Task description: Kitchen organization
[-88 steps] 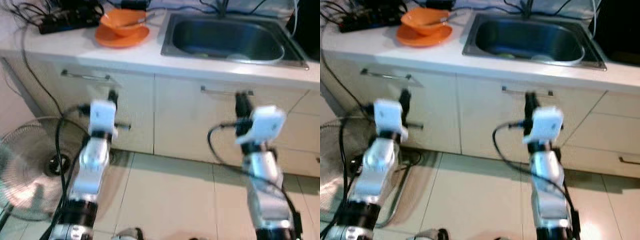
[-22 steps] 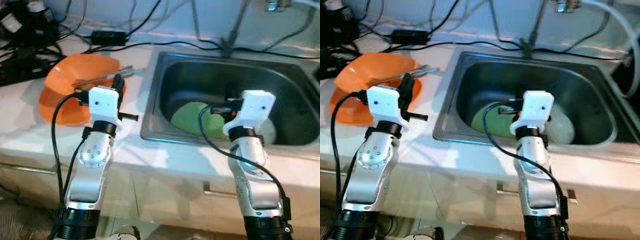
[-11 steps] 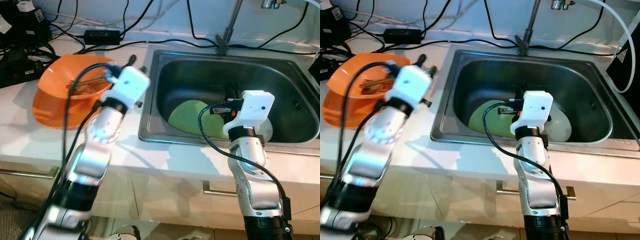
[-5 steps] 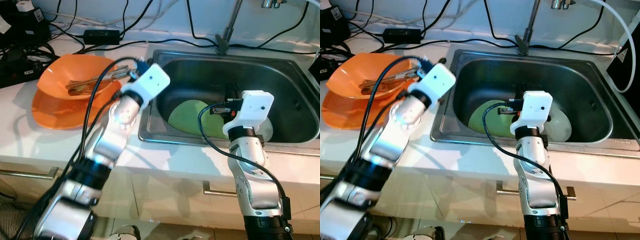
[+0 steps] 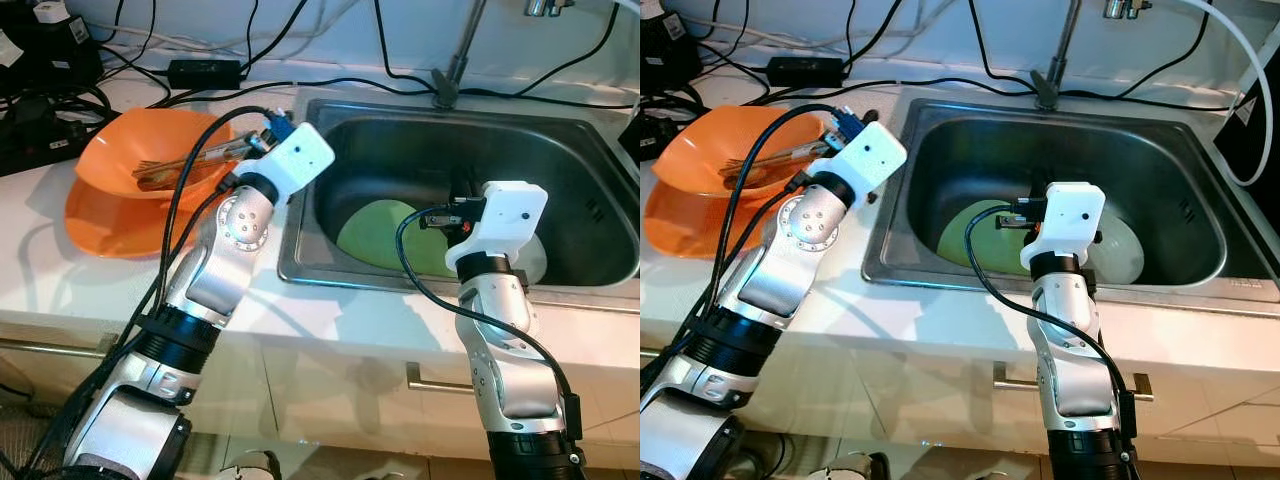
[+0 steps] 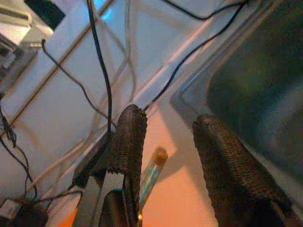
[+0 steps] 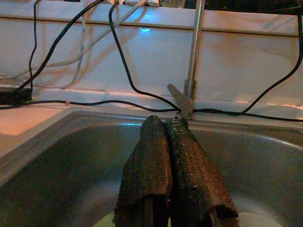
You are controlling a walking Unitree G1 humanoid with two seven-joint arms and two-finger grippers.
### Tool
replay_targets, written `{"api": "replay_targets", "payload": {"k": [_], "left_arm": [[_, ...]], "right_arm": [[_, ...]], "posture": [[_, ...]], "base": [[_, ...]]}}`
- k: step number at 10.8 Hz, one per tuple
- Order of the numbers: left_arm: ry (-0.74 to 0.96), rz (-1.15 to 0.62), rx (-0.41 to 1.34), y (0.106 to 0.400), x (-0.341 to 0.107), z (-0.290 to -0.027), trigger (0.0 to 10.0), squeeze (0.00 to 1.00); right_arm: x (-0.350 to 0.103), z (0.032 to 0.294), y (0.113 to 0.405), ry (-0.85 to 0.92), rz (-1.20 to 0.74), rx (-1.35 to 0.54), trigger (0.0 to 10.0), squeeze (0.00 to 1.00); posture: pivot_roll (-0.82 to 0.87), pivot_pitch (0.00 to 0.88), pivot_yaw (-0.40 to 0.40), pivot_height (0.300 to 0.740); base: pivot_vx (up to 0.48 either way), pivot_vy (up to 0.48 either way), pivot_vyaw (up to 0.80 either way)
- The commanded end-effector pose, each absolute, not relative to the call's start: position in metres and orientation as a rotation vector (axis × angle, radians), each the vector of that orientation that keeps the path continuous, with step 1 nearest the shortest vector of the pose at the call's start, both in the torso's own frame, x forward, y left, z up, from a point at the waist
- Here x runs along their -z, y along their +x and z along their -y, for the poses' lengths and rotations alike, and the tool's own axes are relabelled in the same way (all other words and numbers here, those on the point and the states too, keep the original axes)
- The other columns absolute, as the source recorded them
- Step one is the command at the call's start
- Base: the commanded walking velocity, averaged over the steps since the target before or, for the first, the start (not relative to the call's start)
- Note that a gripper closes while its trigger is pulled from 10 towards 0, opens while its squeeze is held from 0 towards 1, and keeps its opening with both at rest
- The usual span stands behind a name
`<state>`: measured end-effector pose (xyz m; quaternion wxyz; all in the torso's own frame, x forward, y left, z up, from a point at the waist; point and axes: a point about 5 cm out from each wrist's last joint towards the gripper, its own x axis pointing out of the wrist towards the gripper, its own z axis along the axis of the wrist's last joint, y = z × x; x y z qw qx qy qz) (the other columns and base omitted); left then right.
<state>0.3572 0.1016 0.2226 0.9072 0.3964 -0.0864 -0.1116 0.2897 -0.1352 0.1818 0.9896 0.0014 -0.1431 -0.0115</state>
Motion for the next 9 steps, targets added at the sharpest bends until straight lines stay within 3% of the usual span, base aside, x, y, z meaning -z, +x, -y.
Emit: {"api": "replay_targets", "payload": {"k": [1, 6, 9], "left_arm": [[0.843, 0.174, 0.222, 0.358, -0.226, -0.101, 10.0, 0.0], [0.875, 0.109, 0.241, 0.367, -0.212, -0.09, 10.0, 0.0], [0.95, 0.157, 0.155, 0.373, -0.225, -0.093, 10.0, 0.0]], "right_arm": [[-0.182, 0.137, 0.29, -0.008, 0.294, 0.03, 10.0, 0.0], [-0.182, 0.137, 0.289, -0.01, 0.294, 0.03, 10.0, 0.0], [-0.182, 0.137, 0.289, -0.01, 0.297, 0.036, 10.0, 0.0]], "posture": [[0.07, 0.077, -0.021, 0.74], [0.06, 0.077, -0.019, 0.74], [0.06, 0.075, -0.016, 0.74]], "base": [[0.0, 0.0, 0.0], [0.0, 0.0, 0.0], [0.0, 0.0, 0.0]]}}
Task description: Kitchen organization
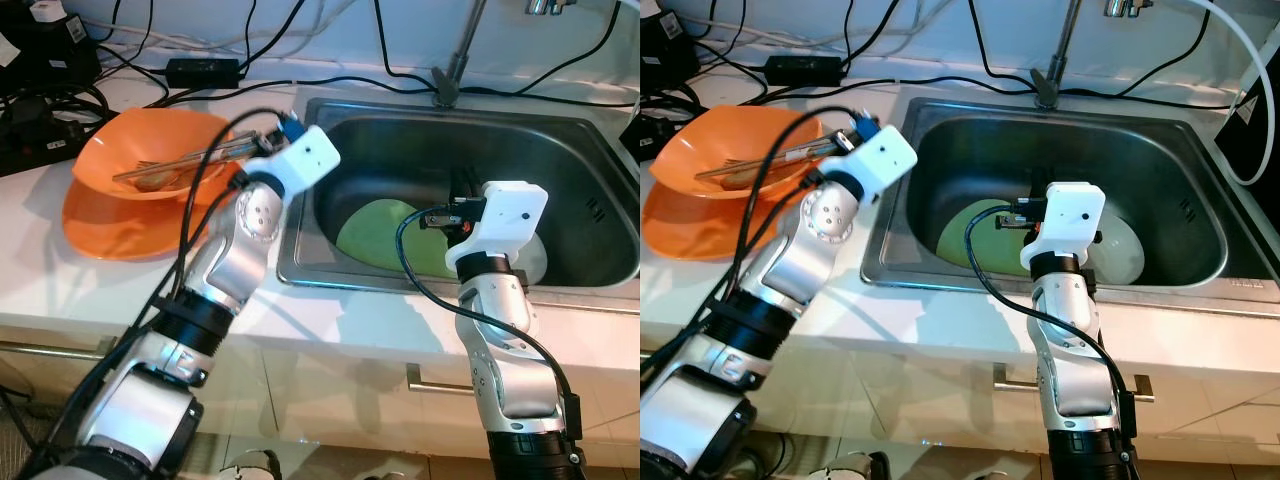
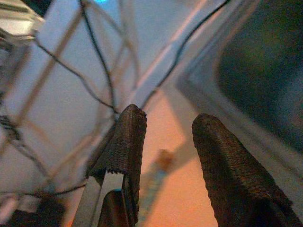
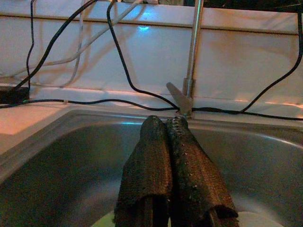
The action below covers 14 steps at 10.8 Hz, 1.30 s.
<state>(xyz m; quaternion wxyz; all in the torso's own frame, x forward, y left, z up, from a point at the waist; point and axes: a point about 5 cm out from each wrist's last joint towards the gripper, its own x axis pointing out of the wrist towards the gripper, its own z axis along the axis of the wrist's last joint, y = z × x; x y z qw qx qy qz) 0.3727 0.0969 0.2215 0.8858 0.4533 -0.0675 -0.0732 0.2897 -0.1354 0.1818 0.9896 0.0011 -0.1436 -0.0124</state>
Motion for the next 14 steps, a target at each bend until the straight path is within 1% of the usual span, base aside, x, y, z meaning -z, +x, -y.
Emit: {"api": "replay_targets", "payload": {"k": [1, 5, 6, 7, 8, 14], "left_arm": [[0.974, 0.172, 0.124, 0.374, -0.229, -0.096, 10.0, 0.0], [1.018, 0.142, 0.118, 0.375, -0.225, -0.1, 10.0, 0.0], [1.018, 0.133, 0.128, 0.375, -0.223, -0.099, 5.5, 0.0], [1.024, 0.124, 0.134, 0.375, -0.222, -0.099, 4.0, 0.0], [1.028, 0.114, 0.14, 0.375, -0.22, -0.099, 0.0, 0.0], [1.081, 0.123, 0.121, 0.376, -0.225, -0.101, 0.0, 0.0]], "right_arm": [[-0.182, 0.137, 0.289, -0.009, 0.297, 0.036, 10.0, 0.0], [-0.182, 0.137, 0.289, -0.008, 0.295, 0.035, 10.0, 0.0], [-0.182, 0.137, 0.289, -0.009, 0.294, 0.034, 10.0, 0.0], [-0.182, 0.137, 0.289, -0.009, 0.294, 0.034, 10.0, 0.0], [-0.181, 0.137, 0.289, -0.01, 0.293, 0.032, 10.0, 0.0], [-0.181, 0.137, 0.289, -0.009, 0.291, 0.033, 10.0, 0.0]], "posture": [[0.06, 0.077, -0.016, 0.74], [0.06, 0.077, -0.016, 0.74], [0.06, 0.078, -0.017, 0.74], [0.06, 0.078, -0.018, 0.74], [0.06, 0.077, -0.018, 0.74], [0.06, 0.076, -0.017, 0.74]], "base": [[0.0, 0.0, 0.0], [0.0, 0.0, 0.0], [0.0, 0.0, 0.0], [0.0, 0.0, 0.0], [0.0, 0.0, 0.0], [0.0, 0.0, 0.0]]}}
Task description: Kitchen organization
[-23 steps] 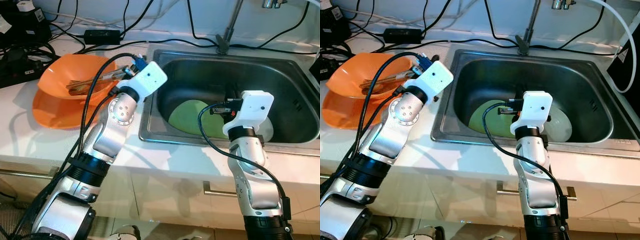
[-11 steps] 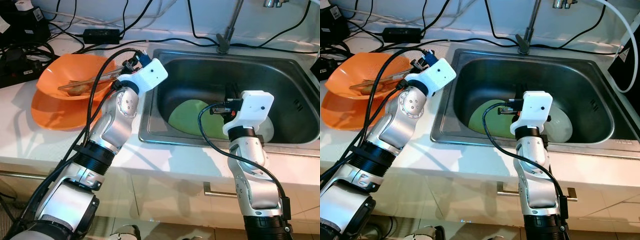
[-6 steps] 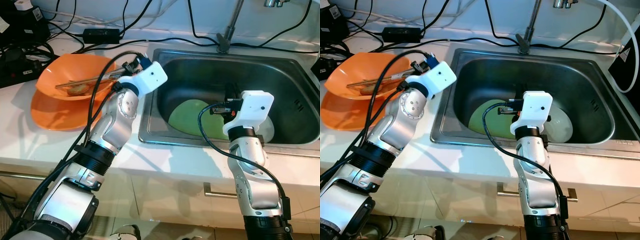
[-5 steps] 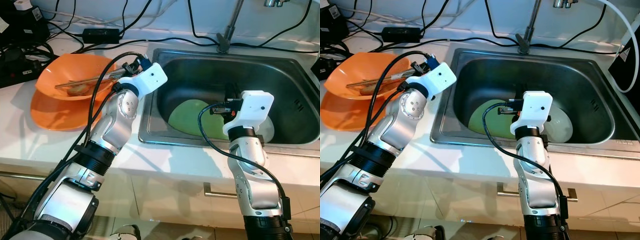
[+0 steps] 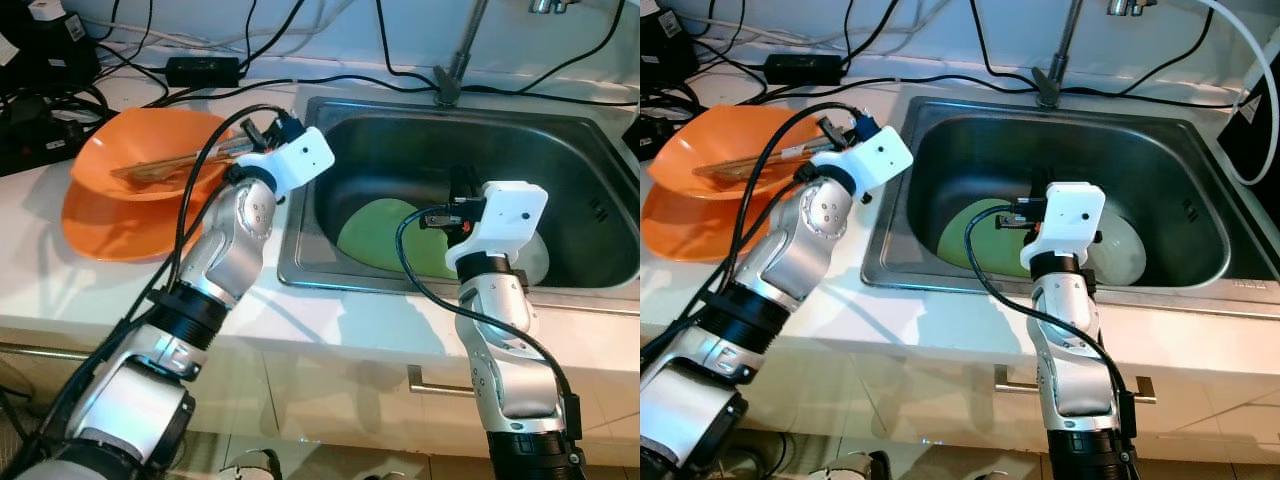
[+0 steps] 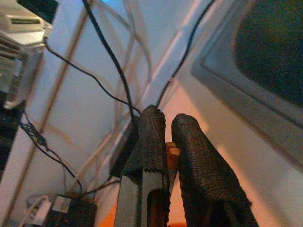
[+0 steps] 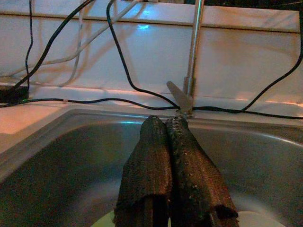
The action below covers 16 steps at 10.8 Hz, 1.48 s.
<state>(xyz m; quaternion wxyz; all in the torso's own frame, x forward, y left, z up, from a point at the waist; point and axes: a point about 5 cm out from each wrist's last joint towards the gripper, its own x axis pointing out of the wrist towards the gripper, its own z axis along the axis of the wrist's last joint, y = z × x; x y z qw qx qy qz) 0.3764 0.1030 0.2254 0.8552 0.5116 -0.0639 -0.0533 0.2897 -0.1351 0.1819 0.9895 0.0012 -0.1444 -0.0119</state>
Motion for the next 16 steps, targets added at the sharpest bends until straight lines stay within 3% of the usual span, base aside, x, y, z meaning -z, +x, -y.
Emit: {"api": "replay_targets", "payload": {"k": [1, 7, 8, 10, 12, 13, 14, 16], "left_arm": [[1.094, 0.128, 0.112, 0.376, -0.227, -0.102, 0.0, 0.0], [1.18, 0.31, 0.023, 0.371, -0.271, -0.099, 0.0, 0.0], [1.18, 0.396, -0.002, 0.367, -0.287, -0.094, 10.0, 0.0], [1.162, 0.513, -0.014, 0.36, -0.306, -0.086, 10.0, 0.0], [0.949, 0.733, 0.066, 0.341, -0.328, -0.067, 10.0, 0.0], [0.774, 0.815, 0.105, 0.331, -0.34, -0.061, 10.0, 0.0], [0.536, 0.831, 0.188, 0.325, -0.345, -0.058, 10.0, 0.0], [0.205, 0.746, 0.316, 0.326, -0.338, -0.055, 10.0, 0.0]], "right_arm": [[-0.181, 0.137, 0.289, -0.009, 0.291, 0.032, 10.0, 0.0], [-0.18, 0.136, 0.29, -0.006, 0.289, 0.029, 10.0, 0.0], [-0.18, 0.136, 0.29, -0.005, 0.289, 0.028, 10.0, 0.0], [-0.18, 0.136, 0.29, -0.005, 0.289, 0.027, 10.0, 0.0], [-0.18, 0.135, 0.29, -0.004, 0.291, 0.016, 10.0, 0.0], [-0.18, 0.134, 0.29, -0.001, 0.295, 0.013, 10.0, 0.54], [-0.181, 0.134, 0.29, 0.005, 0.301, 0.008, 10.0, 1.0], [-0.182, 0.133, 0.289, -0.002, 0.311, -0.01, 10.0, 1.0]], "posture": [[0.06, 0.076, -0.017, 0.74], [0.07, 0.075, -0.02, 0.74], [0.07, 0.073, -0.02, 0.74], [0.07, 0.074, -0.021, 0.74], [0.07, 0.075, -0.024, 0.74], [0.07, 0.074, -0.024, 0.74], [0.07, 0.071, -0.023, 0.74], [0.06, 0.071, -0.027, 0.74]], "base": [[0.0, 0.0, 0.0], [0.0, 0.0, 0.0], [0.0, 0.0, 0.0], [0.0, 0.0, 0.0], [0.0, 0.0, 0.0], [0.0, 0.0, 0.0], [0.0, 0.0, 0.0], [0.0, 0.0, 0.0]]}}
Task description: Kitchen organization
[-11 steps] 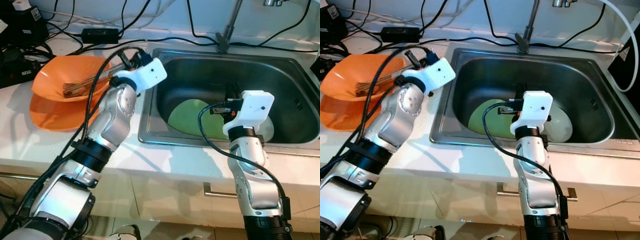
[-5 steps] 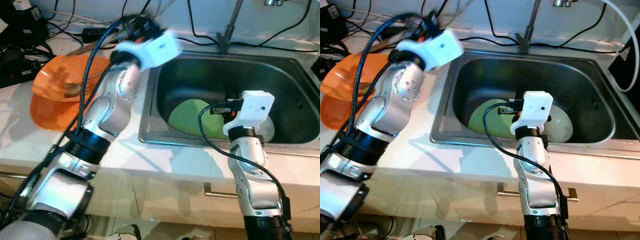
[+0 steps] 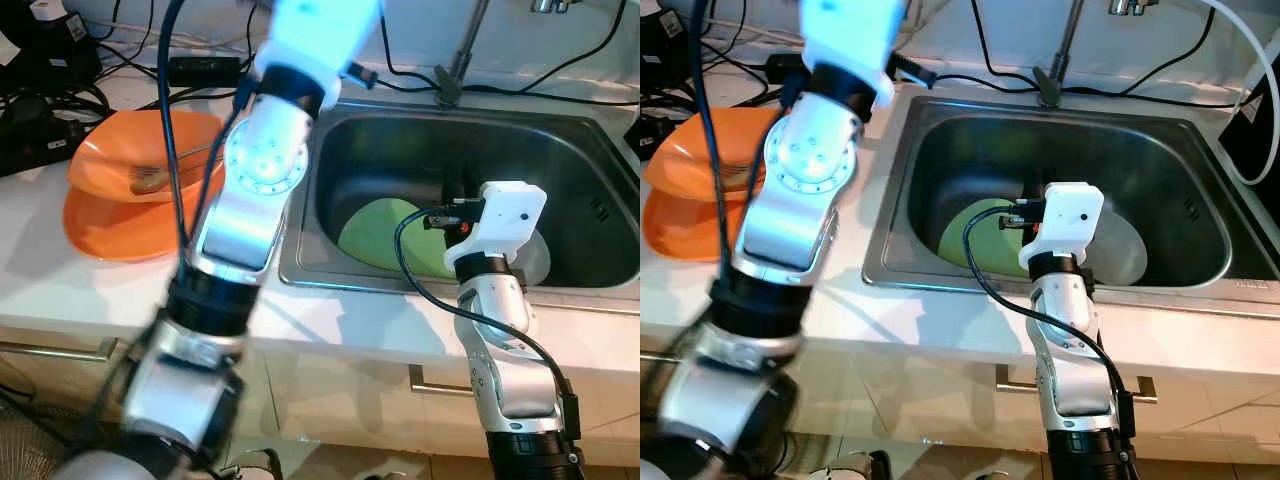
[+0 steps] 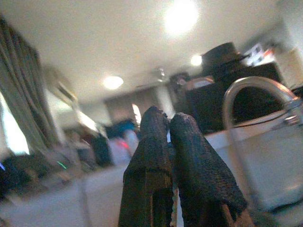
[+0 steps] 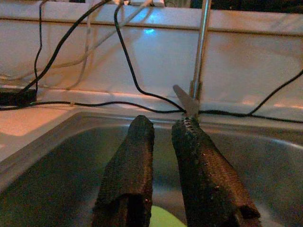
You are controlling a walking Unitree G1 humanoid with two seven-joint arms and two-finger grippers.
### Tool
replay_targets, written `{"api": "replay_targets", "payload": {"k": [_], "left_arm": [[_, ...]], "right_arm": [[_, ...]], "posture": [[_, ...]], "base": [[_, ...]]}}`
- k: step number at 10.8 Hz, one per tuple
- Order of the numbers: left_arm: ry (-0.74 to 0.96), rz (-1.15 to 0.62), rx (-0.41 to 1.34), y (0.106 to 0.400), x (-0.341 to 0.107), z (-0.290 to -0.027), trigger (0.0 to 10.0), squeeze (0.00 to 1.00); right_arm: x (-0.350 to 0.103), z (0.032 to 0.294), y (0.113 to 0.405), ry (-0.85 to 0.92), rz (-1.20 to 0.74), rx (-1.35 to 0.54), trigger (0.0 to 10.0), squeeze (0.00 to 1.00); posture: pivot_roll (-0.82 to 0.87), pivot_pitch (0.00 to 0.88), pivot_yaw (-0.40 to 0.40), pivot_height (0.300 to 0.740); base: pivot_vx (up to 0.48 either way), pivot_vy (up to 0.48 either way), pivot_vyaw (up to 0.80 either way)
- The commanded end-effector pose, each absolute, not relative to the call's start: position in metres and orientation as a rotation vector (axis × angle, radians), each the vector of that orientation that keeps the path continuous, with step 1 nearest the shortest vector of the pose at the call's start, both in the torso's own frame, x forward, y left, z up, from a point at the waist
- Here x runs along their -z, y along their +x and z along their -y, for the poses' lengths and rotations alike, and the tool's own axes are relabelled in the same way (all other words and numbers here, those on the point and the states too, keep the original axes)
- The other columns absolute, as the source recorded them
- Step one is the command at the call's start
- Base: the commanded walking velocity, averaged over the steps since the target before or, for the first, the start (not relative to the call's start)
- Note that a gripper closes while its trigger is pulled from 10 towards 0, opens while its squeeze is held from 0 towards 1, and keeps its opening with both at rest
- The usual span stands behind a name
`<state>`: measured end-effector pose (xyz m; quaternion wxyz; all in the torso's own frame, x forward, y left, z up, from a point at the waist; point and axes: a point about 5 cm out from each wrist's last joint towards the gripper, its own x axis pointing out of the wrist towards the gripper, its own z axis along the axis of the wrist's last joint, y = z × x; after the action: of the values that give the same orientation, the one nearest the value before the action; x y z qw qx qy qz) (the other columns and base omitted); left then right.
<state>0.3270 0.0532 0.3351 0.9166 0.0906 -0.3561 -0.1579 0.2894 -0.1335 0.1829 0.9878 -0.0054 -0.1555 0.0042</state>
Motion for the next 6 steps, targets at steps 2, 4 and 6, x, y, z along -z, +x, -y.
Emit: {"api": "replay_targets", "payload": {"k": [2, 4, 6], "left_arm": [[0.001, 0.691, 0.426, 0.324, -0.332, -0.052, 10.0, 0.0], [-0.139, 0.64, 0.5, 0.323, -0.326, -0.05, 10.0, 0.0], [-0.184, 0.613, 0.571, 0.32, -0.319, -0.046, 10.0, 0.0]], "right_arm": [[-0.187, 0.131, 0.29, -0.082, 0.342, -0.039, 10.0, 1.0], [-0.192, 0.121, 0.291, -0.16, 0.375, -0.133, 10.0, 1.0], [-0.193, 0.109, 0.29, -0.22, 0.385, -0.222, 10.0, 1.0]], "posture": [[0.06, 0.067, -0.03, 0.74], [0.06, 0.06, -0.038, 0.74], [0.06, 0.057, -0.04, 0.74]], "base": [[0.0, 0.0, 0.0], [0.0, 0.0, 0.0], [0.0, 0.0, 0.0]]}}
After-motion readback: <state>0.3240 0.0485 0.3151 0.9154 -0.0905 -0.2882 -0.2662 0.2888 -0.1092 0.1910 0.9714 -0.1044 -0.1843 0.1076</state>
